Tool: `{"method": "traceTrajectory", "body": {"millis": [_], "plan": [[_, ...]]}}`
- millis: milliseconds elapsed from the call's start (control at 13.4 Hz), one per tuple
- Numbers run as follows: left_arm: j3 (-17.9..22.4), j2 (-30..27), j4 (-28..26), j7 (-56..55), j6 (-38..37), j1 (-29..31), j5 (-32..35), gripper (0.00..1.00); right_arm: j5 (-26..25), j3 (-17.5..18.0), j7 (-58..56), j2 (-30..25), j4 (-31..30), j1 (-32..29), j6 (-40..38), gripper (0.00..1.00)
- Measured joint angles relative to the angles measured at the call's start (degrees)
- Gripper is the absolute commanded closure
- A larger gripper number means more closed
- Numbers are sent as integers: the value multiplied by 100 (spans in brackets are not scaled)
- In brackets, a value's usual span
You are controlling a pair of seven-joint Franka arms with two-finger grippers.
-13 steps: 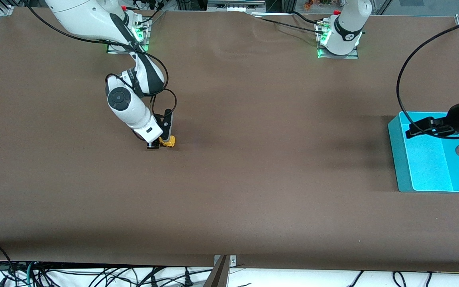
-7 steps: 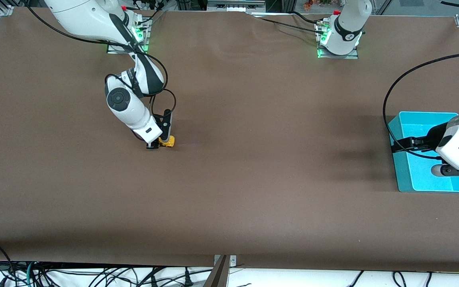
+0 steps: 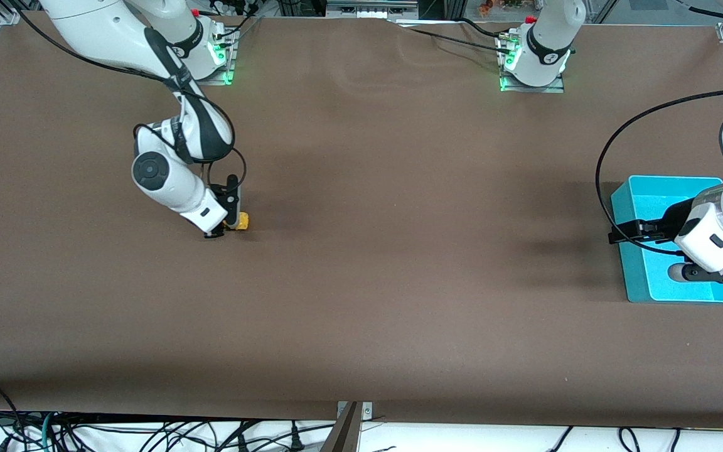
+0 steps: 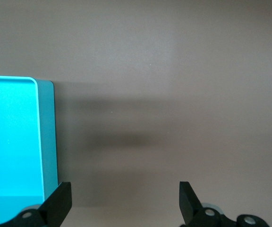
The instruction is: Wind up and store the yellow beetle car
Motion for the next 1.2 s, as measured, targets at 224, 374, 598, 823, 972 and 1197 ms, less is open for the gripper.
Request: {"method": "traceTrajectory", "body": {"millis": [224, 374, 598, 823, 972, 1197], "plan": [[-20, 0, 0, 0, 0, -11, -5, 0, 10, -200, -304, -23, -1, -20, -121, 91], [-52, 0, 0, 0, 0, -96, -7, 0, 14, -331, -393, -36, -17, -21, -156, 91], [-66, 28, -3, -3, -1, -207, -8, 0, 17, -568, -598, -60, -28, -24, -240, 91], [-60, 85, -5, -3, -1, -205, -8, 0, 43, -793, -833, -70, -36, -38, -294, 91], [-54, 136, -16, -3, 0, -203, -7, 0, 44, -883, -899, -77, -53, -57, -298, 91], [-42, 147, -267, -2, 276, -195, -7, 0, 45, -991, -1151, -86, -79, -166, -298, 91]]}}
